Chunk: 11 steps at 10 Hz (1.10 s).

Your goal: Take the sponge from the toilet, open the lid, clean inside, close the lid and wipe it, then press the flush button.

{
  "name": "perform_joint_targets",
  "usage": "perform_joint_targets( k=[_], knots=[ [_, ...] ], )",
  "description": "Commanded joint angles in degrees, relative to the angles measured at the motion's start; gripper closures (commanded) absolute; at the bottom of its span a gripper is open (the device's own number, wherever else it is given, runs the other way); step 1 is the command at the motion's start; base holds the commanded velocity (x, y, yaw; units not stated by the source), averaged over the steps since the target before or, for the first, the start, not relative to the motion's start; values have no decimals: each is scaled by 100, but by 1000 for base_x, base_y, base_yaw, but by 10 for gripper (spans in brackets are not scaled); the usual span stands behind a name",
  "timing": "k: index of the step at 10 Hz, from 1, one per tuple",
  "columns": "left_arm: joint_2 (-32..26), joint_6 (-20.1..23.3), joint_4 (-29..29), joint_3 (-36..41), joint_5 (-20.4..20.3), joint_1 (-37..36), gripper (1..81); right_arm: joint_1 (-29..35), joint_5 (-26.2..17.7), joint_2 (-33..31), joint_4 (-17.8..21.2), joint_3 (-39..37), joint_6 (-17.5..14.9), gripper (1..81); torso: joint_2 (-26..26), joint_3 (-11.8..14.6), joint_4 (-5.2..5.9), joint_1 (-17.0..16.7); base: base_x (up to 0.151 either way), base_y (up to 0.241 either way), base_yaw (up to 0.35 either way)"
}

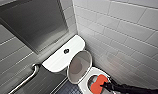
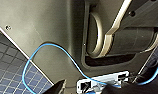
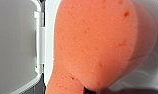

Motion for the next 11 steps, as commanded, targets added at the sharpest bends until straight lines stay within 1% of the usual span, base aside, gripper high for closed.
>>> perform_joint_targets(
  k=[1,2,3,4,5,7,8,9,10,11],
  knots=[
    [11,36,12,0,465,200,10,840,-604,165,-253,-53,-9,811,0,121,0,0,0,0,0],
    [11,36,12,0,465,200,10,998,-648,174,-253,44,-9,811,0,13,195,0,0,0,0],
    [11,36,12,0,456,200,10,1156,-780,253,-244,61,0,811,0,24,411,0,0,0,0],
    [11,36,12,0,456,200,10,1305,-842,314,-244,114,0,811,0,24,554,0,0,0,0],
    [11,36,12,0,456,200,10,1472,-903,323,-244,298,9,811,0,24,722,0,0,0,0],
    [11,36,12,0,456,200,10,1658,-1009,367,-253,528,9,811,0,24,1085,0,0,0,0],
    [11,36,12,0,447,200,10,1605,-1017,454,-262,493,9,811,0,24,1146,0,0,0,0],
    [11,36,12,0,447,200,10,1448,-1017,560,-314,422,9,811,0,24,981,0,0,0,0],
    [11,36,12,0,447,200,10,1281,-1017,683,-411,326,9,811,0,24,1113,0,0,0,0],
    [19,36,12,0,447,200,10,1105,-1017,832,-472,194,0,811,0,24,1167,0,0,0,0]
  ],
)
